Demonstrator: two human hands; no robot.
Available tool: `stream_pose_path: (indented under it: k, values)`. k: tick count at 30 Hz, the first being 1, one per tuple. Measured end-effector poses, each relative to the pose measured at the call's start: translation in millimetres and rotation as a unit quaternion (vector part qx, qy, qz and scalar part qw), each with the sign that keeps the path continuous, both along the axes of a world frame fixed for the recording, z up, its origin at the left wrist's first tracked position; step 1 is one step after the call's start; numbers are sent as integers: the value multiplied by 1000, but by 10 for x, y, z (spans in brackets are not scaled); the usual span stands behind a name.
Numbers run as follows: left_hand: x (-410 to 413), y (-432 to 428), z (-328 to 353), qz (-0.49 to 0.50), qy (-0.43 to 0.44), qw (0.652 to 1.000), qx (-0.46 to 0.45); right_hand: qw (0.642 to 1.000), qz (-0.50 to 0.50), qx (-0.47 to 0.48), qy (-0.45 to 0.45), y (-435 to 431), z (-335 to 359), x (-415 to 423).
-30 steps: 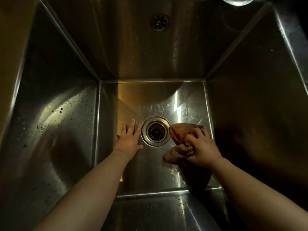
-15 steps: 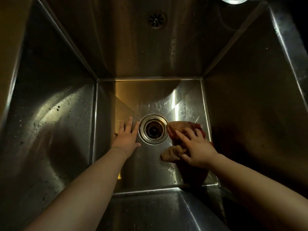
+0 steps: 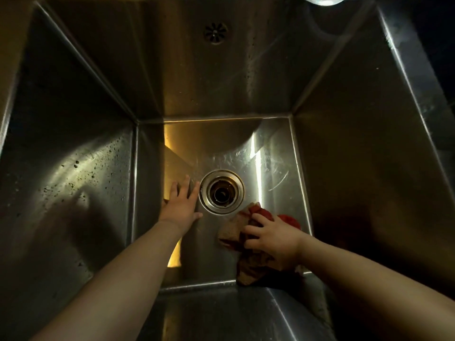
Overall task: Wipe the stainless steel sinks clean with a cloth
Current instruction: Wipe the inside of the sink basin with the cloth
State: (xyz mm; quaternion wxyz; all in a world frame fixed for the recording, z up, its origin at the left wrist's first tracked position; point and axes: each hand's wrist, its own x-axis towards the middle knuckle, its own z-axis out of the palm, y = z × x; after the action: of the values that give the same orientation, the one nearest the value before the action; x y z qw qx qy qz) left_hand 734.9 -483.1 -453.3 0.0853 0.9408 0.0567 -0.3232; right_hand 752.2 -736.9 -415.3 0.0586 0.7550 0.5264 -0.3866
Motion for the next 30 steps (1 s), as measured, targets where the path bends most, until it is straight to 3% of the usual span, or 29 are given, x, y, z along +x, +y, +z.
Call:
stream_pose_path:
  k: [8, 20, 30]
  values:
    - [-13, 18, 28, -2, -1, 1000, -4, 999, 4, 20, 28, 131, 1, -121]
    - [-15, -1, 89, -3, -1, 1000, -3, 996, 89, 3, -10, -90, -82, 9]
    - [5, -37, 159, -2, 12, 1000, 4, 996, 88, -10, -6, -247, 65, 160]
